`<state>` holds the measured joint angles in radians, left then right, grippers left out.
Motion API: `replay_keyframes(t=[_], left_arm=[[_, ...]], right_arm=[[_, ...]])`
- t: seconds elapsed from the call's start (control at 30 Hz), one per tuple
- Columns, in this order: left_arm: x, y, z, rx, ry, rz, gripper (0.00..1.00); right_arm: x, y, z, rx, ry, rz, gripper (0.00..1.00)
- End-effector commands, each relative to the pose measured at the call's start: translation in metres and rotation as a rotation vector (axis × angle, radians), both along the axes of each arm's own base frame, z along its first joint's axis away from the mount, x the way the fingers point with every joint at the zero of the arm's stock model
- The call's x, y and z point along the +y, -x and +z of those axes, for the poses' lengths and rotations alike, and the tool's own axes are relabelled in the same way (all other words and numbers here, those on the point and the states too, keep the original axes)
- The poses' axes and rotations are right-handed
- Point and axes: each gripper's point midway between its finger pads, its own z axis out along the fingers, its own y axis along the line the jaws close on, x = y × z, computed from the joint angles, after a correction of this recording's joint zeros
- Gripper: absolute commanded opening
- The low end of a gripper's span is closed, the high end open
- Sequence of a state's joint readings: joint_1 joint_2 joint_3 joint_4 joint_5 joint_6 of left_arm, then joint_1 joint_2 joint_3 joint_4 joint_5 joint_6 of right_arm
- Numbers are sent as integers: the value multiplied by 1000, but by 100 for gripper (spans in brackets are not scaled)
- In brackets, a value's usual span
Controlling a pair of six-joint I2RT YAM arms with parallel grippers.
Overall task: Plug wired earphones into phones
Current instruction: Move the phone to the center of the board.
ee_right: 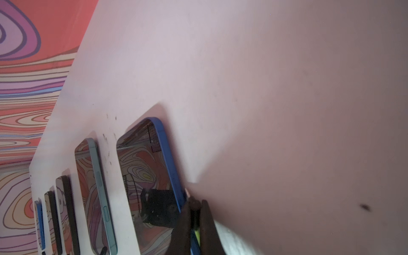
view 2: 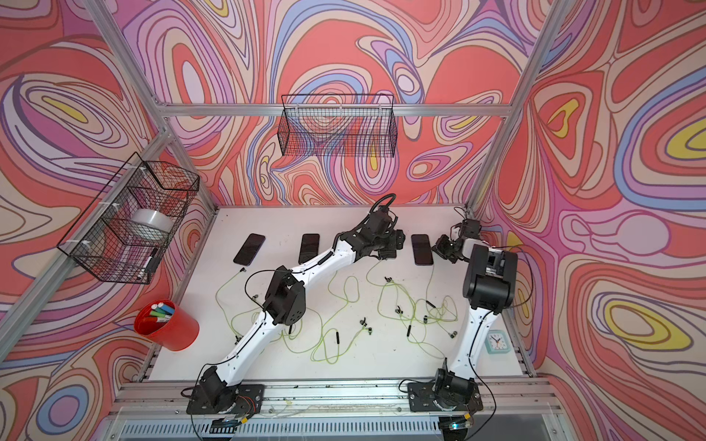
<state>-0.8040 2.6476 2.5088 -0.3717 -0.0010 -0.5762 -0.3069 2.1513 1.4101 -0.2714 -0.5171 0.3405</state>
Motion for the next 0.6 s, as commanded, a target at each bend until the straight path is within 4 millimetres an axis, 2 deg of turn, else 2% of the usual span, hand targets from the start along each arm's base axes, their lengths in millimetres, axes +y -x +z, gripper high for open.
replay_keyframes(t=[0.0, 0.27, 0.57], left_arm=[[9, 3, -31, 38, -90, 10, 83], [14, 16, -42, 113, -105, 12, 81], [24, 30, -40, 134, -123, 16, 81]], right_arm=[[32, 35, -40, 156, -29, 54, 0], [74, 52, -34, 149, -55, 94, 0], [118, 51, -25, 121, -77, 160, 0]])
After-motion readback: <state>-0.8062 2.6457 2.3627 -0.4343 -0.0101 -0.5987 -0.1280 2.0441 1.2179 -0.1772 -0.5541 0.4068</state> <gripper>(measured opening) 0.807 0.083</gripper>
